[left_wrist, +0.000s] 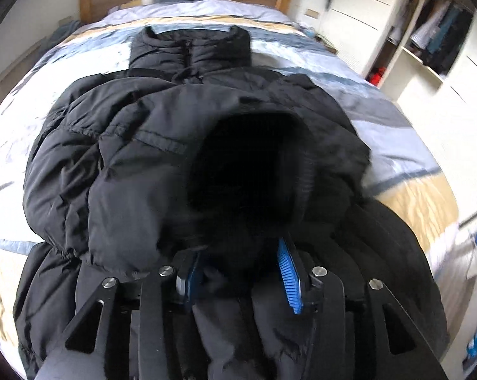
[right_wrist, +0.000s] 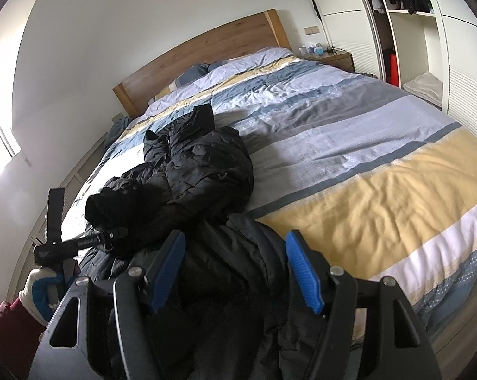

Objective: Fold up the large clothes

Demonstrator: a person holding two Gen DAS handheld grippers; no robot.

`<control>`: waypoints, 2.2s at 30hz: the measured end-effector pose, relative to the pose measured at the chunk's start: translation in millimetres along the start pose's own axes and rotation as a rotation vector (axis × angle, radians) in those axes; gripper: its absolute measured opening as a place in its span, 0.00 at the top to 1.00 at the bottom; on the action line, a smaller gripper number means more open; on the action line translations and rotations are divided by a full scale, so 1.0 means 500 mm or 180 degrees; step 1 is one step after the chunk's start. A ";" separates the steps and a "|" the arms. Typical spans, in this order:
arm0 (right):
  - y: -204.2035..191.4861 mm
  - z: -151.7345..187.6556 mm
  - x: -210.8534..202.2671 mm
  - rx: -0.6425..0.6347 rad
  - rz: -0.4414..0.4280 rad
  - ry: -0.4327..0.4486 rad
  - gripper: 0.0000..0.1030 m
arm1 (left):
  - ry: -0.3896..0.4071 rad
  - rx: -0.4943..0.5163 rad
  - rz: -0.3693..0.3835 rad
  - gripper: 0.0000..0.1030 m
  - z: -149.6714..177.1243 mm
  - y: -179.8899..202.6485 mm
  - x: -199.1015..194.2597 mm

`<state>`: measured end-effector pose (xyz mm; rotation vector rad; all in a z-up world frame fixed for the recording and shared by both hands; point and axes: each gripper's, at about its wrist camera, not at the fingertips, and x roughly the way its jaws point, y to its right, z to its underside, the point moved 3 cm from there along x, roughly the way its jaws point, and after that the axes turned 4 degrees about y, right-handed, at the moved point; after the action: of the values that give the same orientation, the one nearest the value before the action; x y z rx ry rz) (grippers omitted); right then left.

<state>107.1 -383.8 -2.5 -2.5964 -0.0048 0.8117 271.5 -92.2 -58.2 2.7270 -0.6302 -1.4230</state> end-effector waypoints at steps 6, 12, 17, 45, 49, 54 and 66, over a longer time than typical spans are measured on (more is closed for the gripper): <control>-0.057 -0.007 0.030 -0.0144 -0.0078 -0.0065 0.37 | 0.0183 -0.0005 0.0138 0.56 -0.003 -0.037 -0.084; -0.178 -0.024 0.084 -0.0479 -0.0230 -0.0168 0.37 | 0.0443 -0.0246 -0.0075 0.47 -0.052 -0.148 -0.152; -0.301 -0.044 0.141 -0.0823 -0.0375 -0.0250 0.37 | 0.0547 -0.0342 -0.0269 0.43 -0.089 -0.224 -0.175; -0.451 0.040 0.478 -0.1677 -0.0481 -0.0806 0.37 | 0.0135 -0.0472 -0.0470 0.31 -0.061 -0.350 0.058; -0.445 0.039 0.475 -0.1678 -0.0477 -0.0823 0.37 | 0.0131 -0.0421 -0.0524 0.31 -0.068 -0.339 0.049; -0.446 0.024 0.432 -0.1733 -0.0476 -0.0742 0.37 | 0.0298 -0.0359 -0.0546 0.31 -0.074 -0.315 0.003; -0.353 0.067 0.438 -0.1218 -0.0451 -0.0948 0.37 | 0.0180 -0.0253 -0.0488 0.31 -0.039 -0.282 0.039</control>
<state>291.4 -182.3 -77.6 -2.7482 -0.4677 1.2368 345.9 27.0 -87.9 2.7945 -0.3608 -1.3606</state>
